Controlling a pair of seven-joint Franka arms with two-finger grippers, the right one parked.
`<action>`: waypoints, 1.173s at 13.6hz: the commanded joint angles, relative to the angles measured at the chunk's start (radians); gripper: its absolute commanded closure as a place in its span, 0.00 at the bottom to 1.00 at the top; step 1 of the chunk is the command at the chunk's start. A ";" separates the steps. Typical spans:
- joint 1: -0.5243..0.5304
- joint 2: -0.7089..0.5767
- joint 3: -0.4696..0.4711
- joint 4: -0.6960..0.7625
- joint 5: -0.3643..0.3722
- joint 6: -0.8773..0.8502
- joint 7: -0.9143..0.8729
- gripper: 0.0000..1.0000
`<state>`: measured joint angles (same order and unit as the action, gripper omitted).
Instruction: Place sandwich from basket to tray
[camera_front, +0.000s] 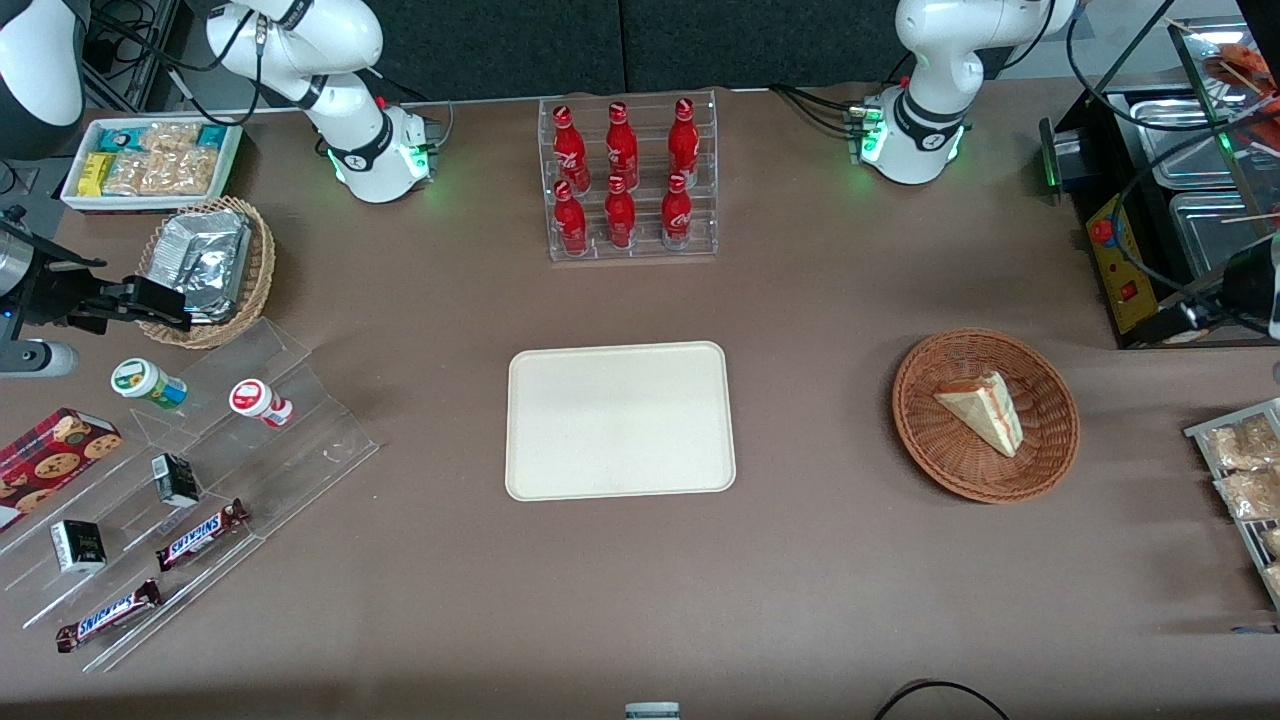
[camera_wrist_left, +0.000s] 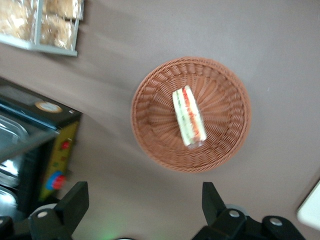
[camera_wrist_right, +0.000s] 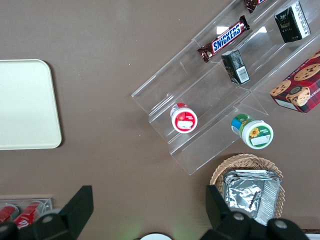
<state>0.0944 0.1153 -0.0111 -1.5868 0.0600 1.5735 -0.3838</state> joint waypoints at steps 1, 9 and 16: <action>0.004 -0.009 -0.003 -0.120 -0.069 0.150 -0.124 0.00; -0.042 -0.048 -0.012 -0.527 -0.068 0.587 -0.312 0.00; -0.055 -0.040 -0.012 -0.642 -0.025 0.701 -0.311 0.00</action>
<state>0.0431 0.0948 -0.0246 -2.2011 0.0126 2.2571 -0.6807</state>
